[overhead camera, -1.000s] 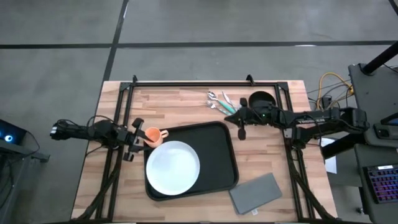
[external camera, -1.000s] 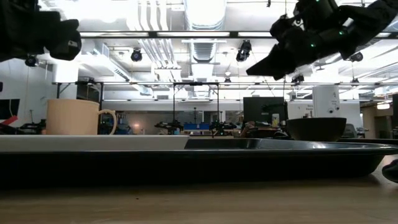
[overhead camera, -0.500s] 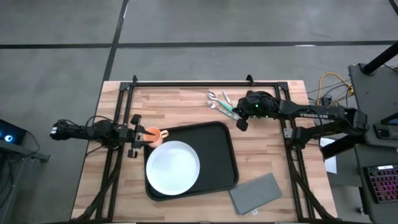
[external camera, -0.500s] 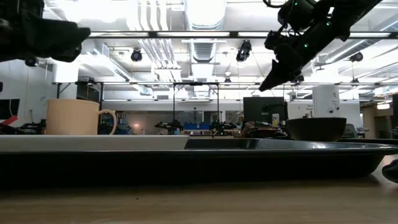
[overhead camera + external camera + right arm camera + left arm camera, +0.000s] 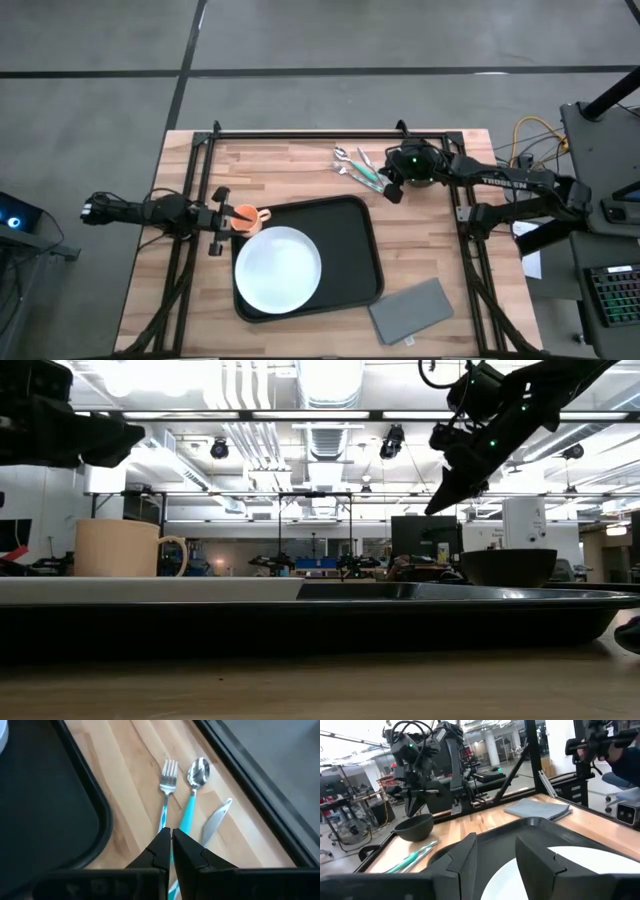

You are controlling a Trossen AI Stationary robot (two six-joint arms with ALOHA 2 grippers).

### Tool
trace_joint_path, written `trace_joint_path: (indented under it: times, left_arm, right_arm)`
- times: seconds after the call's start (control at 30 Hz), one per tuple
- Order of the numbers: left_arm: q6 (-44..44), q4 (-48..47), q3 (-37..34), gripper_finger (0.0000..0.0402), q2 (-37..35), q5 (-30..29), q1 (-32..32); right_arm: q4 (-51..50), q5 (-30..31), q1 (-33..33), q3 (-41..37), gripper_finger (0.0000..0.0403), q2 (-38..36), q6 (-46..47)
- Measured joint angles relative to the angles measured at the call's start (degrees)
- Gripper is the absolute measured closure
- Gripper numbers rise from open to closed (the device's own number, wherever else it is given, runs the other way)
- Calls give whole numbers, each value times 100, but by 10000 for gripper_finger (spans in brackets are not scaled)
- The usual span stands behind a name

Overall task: Set up tray
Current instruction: Put the black bowl on the white plate

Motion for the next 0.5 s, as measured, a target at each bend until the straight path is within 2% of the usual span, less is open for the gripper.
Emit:
trace_joint_path:
  times: [0.5]
  left_arm:
    - [-15, -15, 0, 285, 395, 11, 0]
  right_arm:
    - [-1153, 44, -460, 146, 393, -2, -108]
